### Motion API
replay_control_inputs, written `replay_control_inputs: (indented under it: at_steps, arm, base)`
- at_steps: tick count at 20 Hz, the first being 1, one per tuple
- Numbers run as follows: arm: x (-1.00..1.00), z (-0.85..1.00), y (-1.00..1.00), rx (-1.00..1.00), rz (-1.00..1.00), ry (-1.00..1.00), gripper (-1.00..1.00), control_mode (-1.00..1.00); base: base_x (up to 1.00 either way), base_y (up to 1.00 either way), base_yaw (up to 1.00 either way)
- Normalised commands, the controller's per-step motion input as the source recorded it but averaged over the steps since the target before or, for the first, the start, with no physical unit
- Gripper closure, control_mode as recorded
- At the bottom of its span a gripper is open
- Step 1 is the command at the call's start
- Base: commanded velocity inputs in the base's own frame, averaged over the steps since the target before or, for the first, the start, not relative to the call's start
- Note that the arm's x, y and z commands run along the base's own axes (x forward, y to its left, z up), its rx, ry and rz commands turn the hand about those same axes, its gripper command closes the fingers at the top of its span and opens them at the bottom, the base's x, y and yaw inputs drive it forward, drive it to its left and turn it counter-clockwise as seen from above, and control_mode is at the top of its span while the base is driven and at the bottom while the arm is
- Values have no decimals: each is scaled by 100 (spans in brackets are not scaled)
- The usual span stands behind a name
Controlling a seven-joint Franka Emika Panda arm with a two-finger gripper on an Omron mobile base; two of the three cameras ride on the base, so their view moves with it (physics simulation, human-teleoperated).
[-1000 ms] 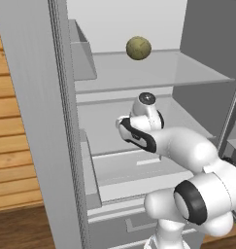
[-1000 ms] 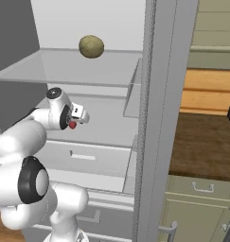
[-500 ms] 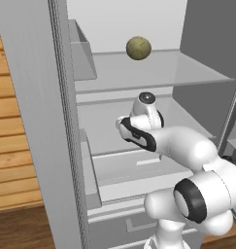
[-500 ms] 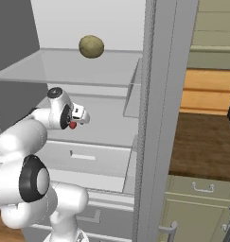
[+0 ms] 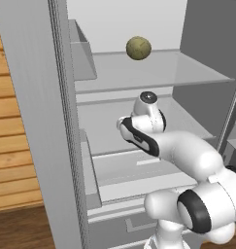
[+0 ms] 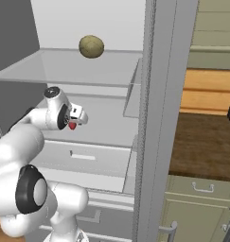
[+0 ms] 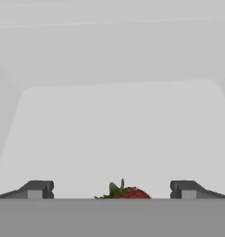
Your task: Take the strawberry from the fridge and place it on top of the pancake, located on the dining counter.
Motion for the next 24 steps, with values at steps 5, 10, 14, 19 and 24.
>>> replay_control_inputs:
  at_steps: [5, 10, 14, 19, 24]
  arm:
    - [-1, 9, -3, 0, 2, 0, -100, -100]
    - [-15, 2, -4, 0, 11, 6, -100, -100]
    - [-20, 2, -15, 0, 5, 0, -100, -100]
    - [-5, 0, -4, 0, 0, 0, -100, -100]
    - [11, -2, 0, -2, 0, 0, -100, -100]
  base:
    - [0, 0, 0]
    - [0, 0, 0]
    - [0, 0, 0]
    - [0, 0, 0]
    - [0, 0, 0]
